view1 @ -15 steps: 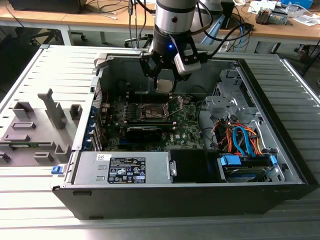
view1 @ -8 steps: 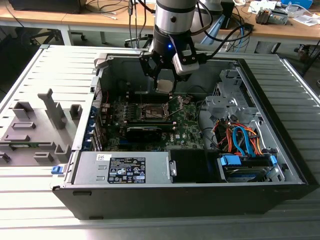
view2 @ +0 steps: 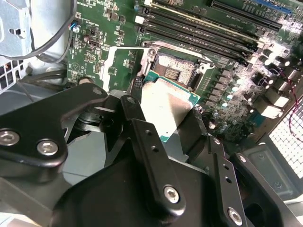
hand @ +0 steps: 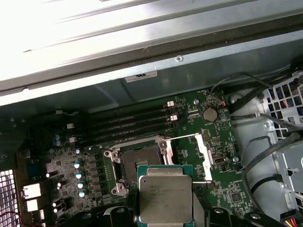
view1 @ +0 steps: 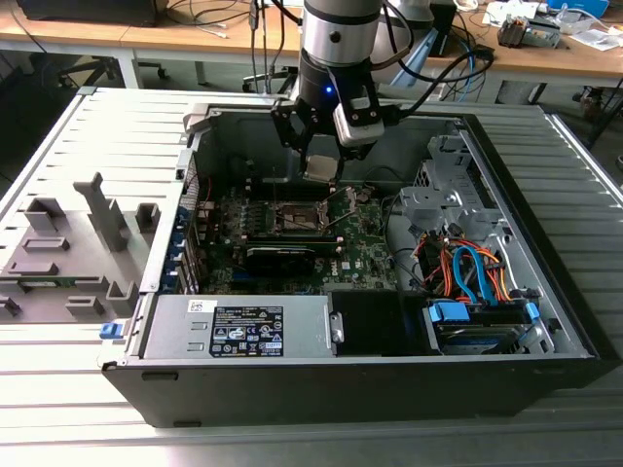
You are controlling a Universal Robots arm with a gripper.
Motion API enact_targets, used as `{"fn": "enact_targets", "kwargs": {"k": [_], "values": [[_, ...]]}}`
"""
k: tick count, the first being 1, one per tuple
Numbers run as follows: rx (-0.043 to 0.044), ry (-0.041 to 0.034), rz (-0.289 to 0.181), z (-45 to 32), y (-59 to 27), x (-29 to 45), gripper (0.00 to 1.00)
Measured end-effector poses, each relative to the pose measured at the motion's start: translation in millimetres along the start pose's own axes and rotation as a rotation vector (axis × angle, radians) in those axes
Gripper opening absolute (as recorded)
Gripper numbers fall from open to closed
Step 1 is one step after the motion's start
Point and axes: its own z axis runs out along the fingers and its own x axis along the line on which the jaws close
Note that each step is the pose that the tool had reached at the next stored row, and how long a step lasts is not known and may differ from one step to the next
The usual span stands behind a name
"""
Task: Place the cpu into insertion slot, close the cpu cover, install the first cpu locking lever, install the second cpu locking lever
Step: 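Place the cpu into insertion slot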
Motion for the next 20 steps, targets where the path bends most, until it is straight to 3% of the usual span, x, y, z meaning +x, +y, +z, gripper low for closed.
{"fn": "enact_targets", "kwargs": {"k": [20], "values": [[0.0118,-0.0114,0.109,0.1,0.0,0.0,0.54]]}}
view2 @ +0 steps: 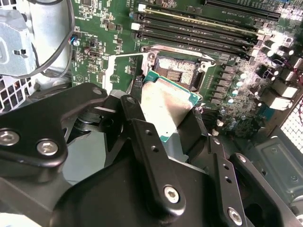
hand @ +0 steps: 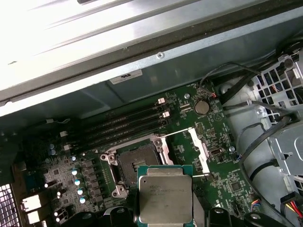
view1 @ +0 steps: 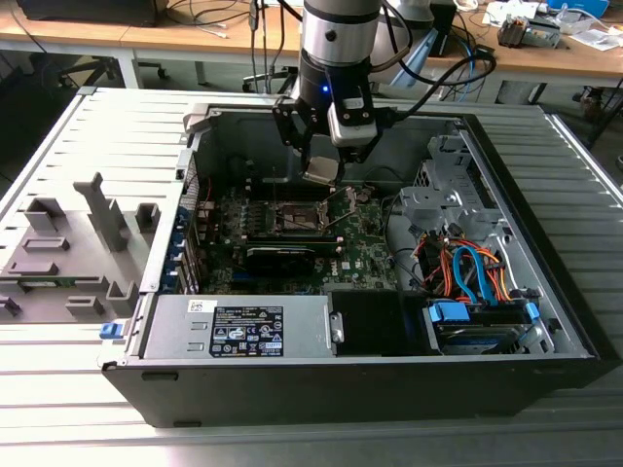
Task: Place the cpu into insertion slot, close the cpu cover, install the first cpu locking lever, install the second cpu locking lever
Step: 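Place the cpu into insertion slot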
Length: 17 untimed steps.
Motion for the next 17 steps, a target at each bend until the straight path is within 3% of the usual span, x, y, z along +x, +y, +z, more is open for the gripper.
{"fn": "enact_targets", "kwargs": {"k": [17], "values": [[0.0068,-0.0075,0.077,0.0,0.0,0.0,0.54]]}}
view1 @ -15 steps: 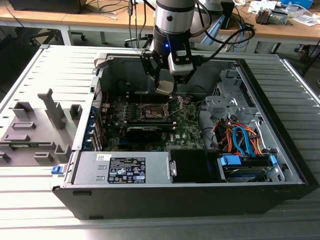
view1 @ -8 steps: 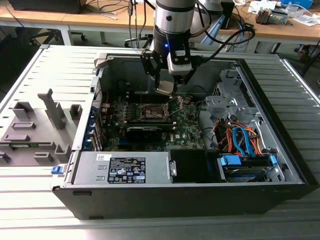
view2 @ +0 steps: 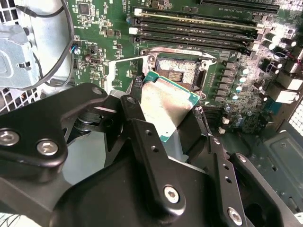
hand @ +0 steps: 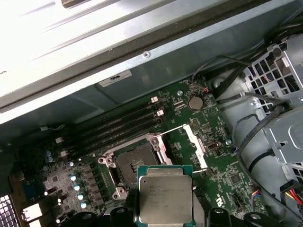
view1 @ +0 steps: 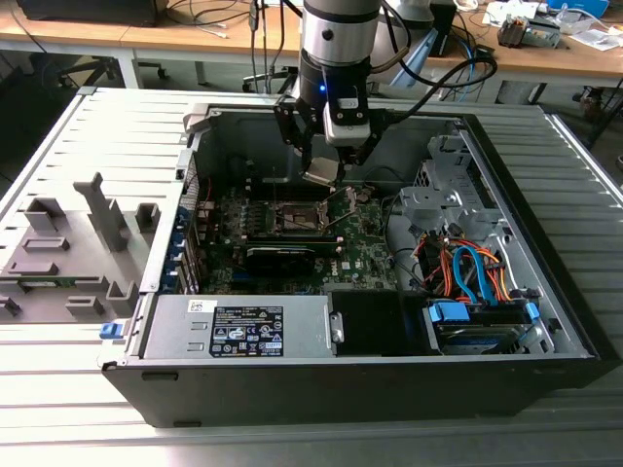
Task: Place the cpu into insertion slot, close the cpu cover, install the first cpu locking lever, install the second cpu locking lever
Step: 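Place the cpu into insertion slot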
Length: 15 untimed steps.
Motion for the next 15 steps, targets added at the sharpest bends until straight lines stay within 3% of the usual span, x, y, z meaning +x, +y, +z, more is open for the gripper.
{"fn": "enact_targets", "kwargs": {"k": [15], "values": [[0.0065,-0.0073,0.074,0.0,0.0,0.0,0.54]]}}
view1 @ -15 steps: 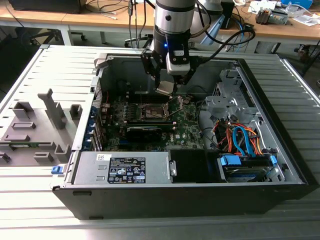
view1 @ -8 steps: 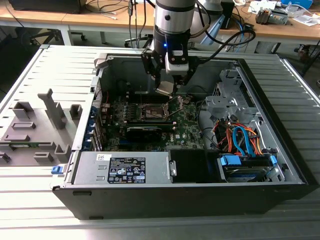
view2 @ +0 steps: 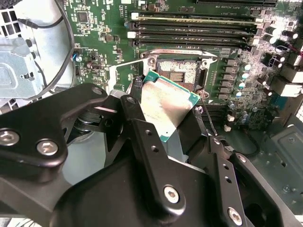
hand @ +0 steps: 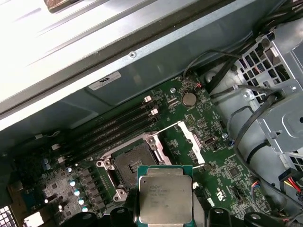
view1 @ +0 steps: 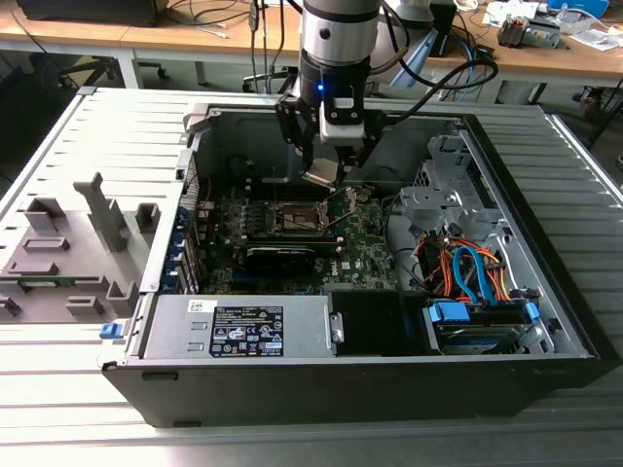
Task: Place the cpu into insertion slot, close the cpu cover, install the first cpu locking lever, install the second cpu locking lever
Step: 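Place the cpu into insertion slot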
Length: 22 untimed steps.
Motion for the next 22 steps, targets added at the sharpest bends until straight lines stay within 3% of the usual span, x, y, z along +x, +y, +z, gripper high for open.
{"fn": "enact_targets", "kwargs": {"k": [3,22], "values": [[0.0048,-0.006,0.069,0.0,0.0,0.0,0.54],[0.011,-0.0134,0.148,0.0,0.0,0.0,0.54]]}}
